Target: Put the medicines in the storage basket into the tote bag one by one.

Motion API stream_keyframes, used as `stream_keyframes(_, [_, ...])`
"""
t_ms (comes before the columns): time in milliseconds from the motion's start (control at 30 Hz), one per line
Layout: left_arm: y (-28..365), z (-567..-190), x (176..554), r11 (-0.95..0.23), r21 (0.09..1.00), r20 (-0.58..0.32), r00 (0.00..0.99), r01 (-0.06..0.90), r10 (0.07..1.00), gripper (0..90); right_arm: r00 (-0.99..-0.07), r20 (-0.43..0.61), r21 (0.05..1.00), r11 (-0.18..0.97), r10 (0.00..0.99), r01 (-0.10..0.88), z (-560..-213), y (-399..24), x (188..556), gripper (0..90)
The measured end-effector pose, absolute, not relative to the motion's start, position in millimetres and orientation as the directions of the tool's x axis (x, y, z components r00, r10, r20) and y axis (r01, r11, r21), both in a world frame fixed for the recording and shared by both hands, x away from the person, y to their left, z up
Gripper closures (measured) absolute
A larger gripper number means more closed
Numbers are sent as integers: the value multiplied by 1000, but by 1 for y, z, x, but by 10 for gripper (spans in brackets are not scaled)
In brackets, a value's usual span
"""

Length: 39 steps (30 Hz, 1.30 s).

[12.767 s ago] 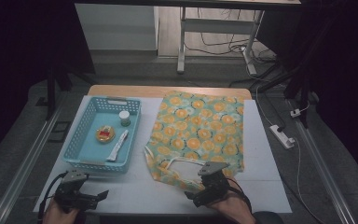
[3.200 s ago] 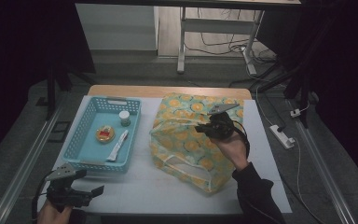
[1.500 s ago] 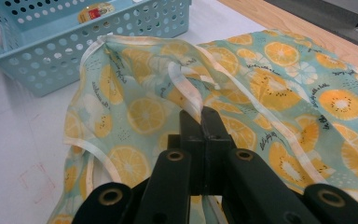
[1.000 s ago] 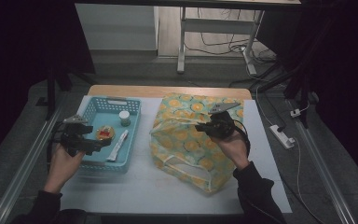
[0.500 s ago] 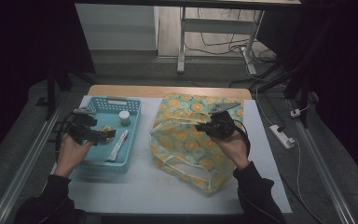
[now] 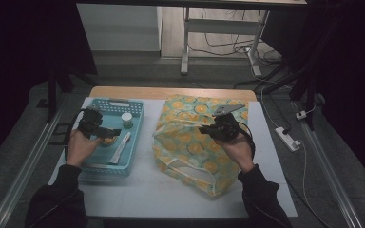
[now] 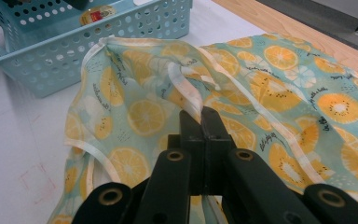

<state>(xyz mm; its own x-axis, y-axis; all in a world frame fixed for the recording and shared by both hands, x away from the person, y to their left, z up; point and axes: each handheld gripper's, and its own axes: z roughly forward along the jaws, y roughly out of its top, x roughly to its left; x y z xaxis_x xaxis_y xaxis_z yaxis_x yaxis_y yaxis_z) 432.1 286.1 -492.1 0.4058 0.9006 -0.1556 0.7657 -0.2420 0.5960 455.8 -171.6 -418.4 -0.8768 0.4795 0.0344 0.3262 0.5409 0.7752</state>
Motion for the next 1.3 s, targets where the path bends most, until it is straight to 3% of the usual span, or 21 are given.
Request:
stream_keyframes(300, [289,-508,445,-254,522,-159,386,814,909,0,-880,31,773,547,474,322,-419,-171,456,900])
stream_keyframes(767, [278,-521,453,-318,365,-86,372,875,924,3,-883,25,772,552,468,315,-420,-171,455,900])
stream_keyframes(900, [277,-521,453,-320,346,-67,363,882,929,64,-883,24,771,553,468,314,-420,-171,456,900])
stream_keyframes(1000, [277,-521,452,-314,332,-72,355,890,932,193,-884,24,770,555,467,314,-420,-170,456,900])
stream_keyframes(1300, [279,-519,454,-255,309,-120,303,916,945,204,-883,23,773,552,469,313,-420,-170,456,900])
